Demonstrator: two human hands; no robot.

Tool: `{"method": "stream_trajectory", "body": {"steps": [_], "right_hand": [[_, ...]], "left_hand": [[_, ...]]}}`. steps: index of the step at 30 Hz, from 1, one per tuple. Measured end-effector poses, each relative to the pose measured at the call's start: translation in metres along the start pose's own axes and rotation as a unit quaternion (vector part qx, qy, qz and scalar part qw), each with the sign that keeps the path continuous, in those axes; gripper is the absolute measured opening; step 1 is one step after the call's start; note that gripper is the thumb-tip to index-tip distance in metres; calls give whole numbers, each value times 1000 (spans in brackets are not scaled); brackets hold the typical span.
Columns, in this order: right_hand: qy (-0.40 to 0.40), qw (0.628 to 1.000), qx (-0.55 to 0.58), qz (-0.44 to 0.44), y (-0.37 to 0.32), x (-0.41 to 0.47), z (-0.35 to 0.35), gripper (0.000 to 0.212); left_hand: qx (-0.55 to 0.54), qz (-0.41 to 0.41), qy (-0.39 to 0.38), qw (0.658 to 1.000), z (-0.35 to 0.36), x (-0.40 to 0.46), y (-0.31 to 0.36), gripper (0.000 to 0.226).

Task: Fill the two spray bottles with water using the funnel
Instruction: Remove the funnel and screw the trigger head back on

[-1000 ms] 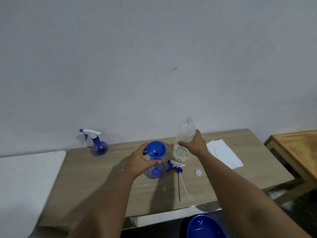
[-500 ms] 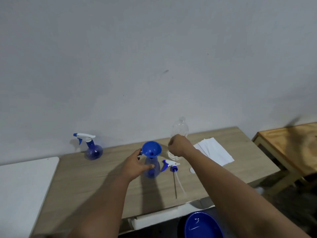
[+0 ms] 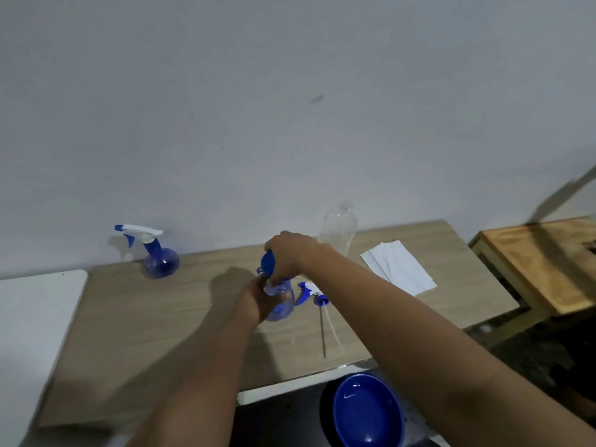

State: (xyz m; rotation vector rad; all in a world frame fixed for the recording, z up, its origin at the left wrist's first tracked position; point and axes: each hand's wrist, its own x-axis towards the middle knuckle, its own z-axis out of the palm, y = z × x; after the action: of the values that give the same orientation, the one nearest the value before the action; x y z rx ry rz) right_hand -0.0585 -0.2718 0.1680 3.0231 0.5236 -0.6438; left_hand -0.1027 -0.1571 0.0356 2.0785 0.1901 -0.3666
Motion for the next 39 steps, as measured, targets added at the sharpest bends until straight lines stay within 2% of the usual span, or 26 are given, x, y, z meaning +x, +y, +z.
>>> {"method": "stream_trajectory", "body": {"steps": [2, 4, 6, 9, 13, 16, 19, 22, 27, 31, 34, 36, 39], "right_hand": [[-5, 1000, -1, 5, 2, 2, 1, 76], [-6, 1000, 16, 13, 7, 4, 1, 80], [7, 998, 59, 15, 14, 3, -9, 79], [58, 985, 156, 33, 30, -7, -33, 72], [131, 941, 301, 76, 49, -10, -36, 67], [164, 886, 419, 113, 50, 0, -3, 60], [183, 846, 479, 150, 44, 13, 47, 65], [189, 819, 509, 189, 38, 29, 95, 70], [189, 793, 536, 221, 34, 56, 150, 63], [185, 797, 535, 210, 37, 67, 168, 64], [170, 839, 474, 205, 40, 68, 167, 59], [161, 874, 407, 209, 43, 62, 162, 54], [154, 902, 335, 225, 51, 43, 155, 40]], "left_hand": [[2, 13, -22, 1000, 4, 5, -5, 29], [-1, 62, -43, 997, 5, 5, -6, 15], [10, 94, -23, 995, 4, 9, -10, 22], [-56, 74, -34, 995, 0, 13, -17, 46], [-54, 65, -27, 996, -4, 30, -35, 38], [-42, 68, -17, 997, -13, 24, -31, 45], [-28, 60, -13, 998, -21, 8, -23, 37], [-9, 85, 11, 996, -23, 2, -24, 34], [4, 114, 34, 993, -21, 7, -33, 51], [0, 110, 35, 993, -20, 11, -38, 50], [6, 121, 27, 992, -20, 11, -36, 42], [0, 124, 25, 992, -20, 11, -34, 45], [-15, 121, 27, 992, -16, 13, -33, 46]]}}
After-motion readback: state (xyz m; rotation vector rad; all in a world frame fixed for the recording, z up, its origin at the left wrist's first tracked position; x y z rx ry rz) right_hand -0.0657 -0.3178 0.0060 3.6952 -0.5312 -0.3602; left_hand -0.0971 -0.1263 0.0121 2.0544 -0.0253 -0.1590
